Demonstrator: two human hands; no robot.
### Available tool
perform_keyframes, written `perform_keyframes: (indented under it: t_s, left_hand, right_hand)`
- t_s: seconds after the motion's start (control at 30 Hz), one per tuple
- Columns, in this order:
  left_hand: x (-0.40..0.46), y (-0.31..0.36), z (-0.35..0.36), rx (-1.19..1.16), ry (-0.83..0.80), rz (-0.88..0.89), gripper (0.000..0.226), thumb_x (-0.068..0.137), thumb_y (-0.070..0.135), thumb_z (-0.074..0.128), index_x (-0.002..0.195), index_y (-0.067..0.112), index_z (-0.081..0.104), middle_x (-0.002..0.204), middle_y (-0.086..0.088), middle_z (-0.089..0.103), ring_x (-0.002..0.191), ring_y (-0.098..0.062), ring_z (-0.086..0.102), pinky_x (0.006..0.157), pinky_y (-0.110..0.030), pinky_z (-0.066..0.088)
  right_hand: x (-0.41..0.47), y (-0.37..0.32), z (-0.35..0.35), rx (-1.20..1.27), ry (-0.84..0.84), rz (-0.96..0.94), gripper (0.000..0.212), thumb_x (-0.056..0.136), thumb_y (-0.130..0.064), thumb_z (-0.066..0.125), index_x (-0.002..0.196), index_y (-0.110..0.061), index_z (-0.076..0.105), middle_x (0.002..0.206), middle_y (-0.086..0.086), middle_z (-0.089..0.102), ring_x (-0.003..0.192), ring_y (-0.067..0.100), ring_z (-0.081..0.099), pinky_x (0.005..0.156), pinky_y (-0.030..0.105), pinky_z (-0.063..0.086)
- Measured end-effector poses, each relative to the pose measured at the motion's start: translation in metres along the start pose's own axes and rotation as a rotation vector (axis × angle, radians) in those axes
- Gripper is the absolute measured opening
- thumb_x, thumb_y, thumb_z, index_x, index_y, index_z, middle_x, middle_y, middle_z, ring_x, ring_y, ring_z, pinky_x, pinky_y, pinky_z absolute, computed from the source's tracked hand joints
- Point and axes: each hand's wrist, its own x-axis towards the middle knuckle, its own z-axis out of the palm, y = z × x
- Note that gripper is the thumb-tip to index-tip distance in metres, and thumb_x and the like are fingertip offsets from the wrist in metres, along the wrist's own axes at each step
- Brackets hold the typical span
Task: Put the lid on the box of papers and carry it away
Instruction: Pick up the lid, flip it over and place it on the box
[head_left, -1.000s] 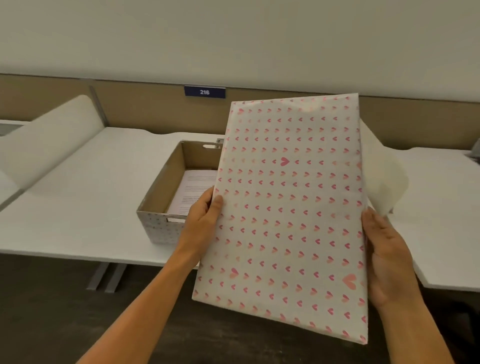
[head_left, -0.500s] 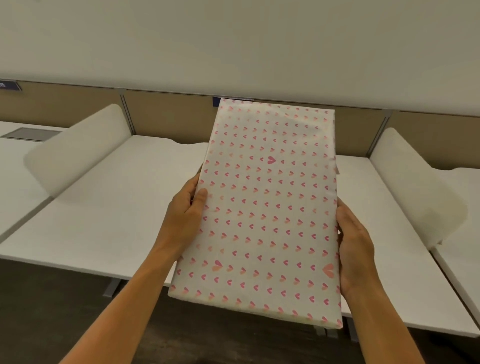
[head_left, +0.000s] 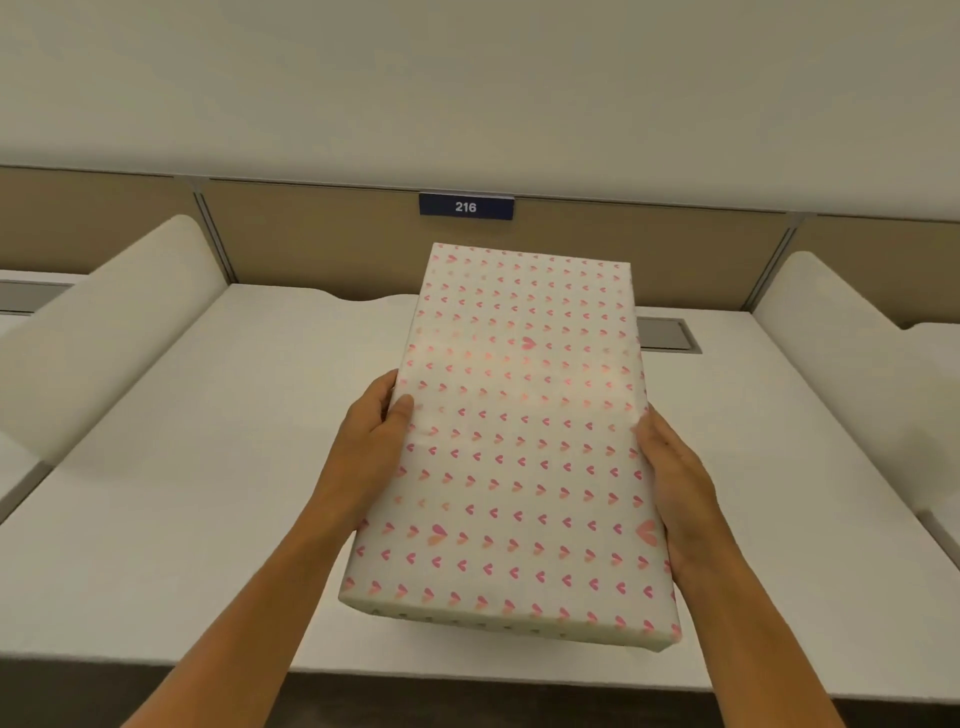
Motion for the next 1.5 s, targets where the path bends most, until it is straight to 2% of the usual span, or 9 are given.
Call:
perform_keyframes:
  t_s: [0.3,0.43,0.53,0.67,0.87,1.03,1.27,1.4,1.5]
  left_hand:
    - [0.045,-0.038,0.003,-0.045,-0.094,-0.162,0.019,0.1,0.04,0.041,0.119,0.046,0.044,0.105,0.031,0.056,0.09,-0.004,0.064,0.062,-0.019,0.048]
    - [0.056,-0.053,0.013,-0.058,-0.094,-0.219,0.023,0.101,0.038,0.041,0.122,0.043,0.046,0.107,0.028,0.057,0.095,-0.006,0.063,0.069,-0.025,0.051]
    - [0.061,-0.065,0.02,-0.043,-0.09,-0.261,0.026,0.101,0.038,0.041,0.126,0.04,0.046,0.113,0.02,0.058,0.097,-0.007,0.062,0.078,-0.031,0.053]
    - [0.069,-0.067,0.028,-0.015,-0.084,-0.252,0.022,0.101,0.039,0.042,0.122,0.046,0.04,0.104,0.033,0.051,0.09,0.0,0.059,0.064,-0.019,0.046]
    - [0.08,-0.07,0.034,-0.008,-0.055,-0.254,0.031,0.101,0.038,0.043,0.132,0.04,0.042,0.115,0.023,0.054,0.093,-0.002,0.059,0.07,-0.023,0.049]
    - [0.083,-0.075,0.03,-0.034,-0.033,-0.295,0.025,0.1,0.038,0.045,0.122,0.047,0.041,0.105,0.034,0.052,0.09,-0.003,0.063,0.062,-0.021,0.05]
    - [0.09,-0.077,0.03,-0.002,-0.033,-0.322,0.029,0.1,0.038,0.043,0.129,0.04,0.044,0.108,0.024,0.054,0.087,-0.001,0.059,0.06,-0.021,0.046]
    - [0.093,-0.076,0.033,0.05,-0.055,-0.311,0.035,0.101,0.038,0.041,0.136,0.035,0.043,0.117,0.018,0.052,0.082,0.002,0.056,0.058,-0.017,0.043]
    - [0.097,-0.076,0.035,0.058,-0.057,-0.312,0.037,0.102,0.038,0.04,0.138,0.033,0.043,0.121,0.015,0.051,0.086,-0.003,0.057,0.064,-0.02,0.046]
  right_hand:
    - [0.043,0.014,0.019,0.015,0.039,0.213,0.038,0.102,-0.047,0.051,0.135,-0.032,0.059,0.124,0.002,0.073,0.107,0.03,0.073,0.09,0.051,0.06]
    - [0.062,0.025,0.019,0.007,0.032,0.276,0.023,0.1,-0.048,0.054,0.117,-0.037,0.065,0.118,-0.001,0.076,0.104,0.028,0.074,0.089,0.051,0.06]
    - [0.073,0.035,0.019,0.014,0.027,0.292,0.028,0.1,-0.047,0.054,0.125,-0.036,0.062,0.12,-0.002,0.074,0.106,0.027,0.072,0.089,0.052,0.059]
    - [0.086,0.041,0.018,-0.012,0.029,0.279,0.032,0.1,-0.046,0.054,0.13,-0.037,0.059,0.119,-0.003,0.075,0.103,0.025,0.074,0.084,0.048,0.061]
    - [0.101,0.039,0.017,-0.024,0.013,0.288,0.036,0.101,-0.045,0.054,0.135,-0.036,0.057,0.118,-0.004,0.076,0.102,0.024,0.075,0.075,0.042,0.061]
    - [0.107,0.043,0.022,-0.021,0.009,0.304,0.031,0.102,-0.042,0.054,0.132,-0.037,0.059,0.112,-0.007,0.078,0.095,0.021,0.078,0.073,0.041,0.063]
    - [0.11,0.045,0.02,0.007,0.018,0.324,0.02,0.102,-0.04,0.054,0.117,-0.035,0.066,0.101,-0.009,0.081,0.094,0.021,0.077,0.067,0.038,0.061]
    - [0.11,0.045,0.016,0.02,0.03,0.334,0.021,0.102,-0.039,0.054,0.119,-0.033,0.065,0.109,-0.004,0.079,0.101,0.026,0.074,0.076,0.044,0.061]
    - [0.112,0.042,0.018,0.006,0.033,0.328,0.023,0.103,-0.039,0.053,0.121,-0.032,0.064,0.113,-0.003,0.077,0.102,0.026,0.073,0.071,0.041,0.06]
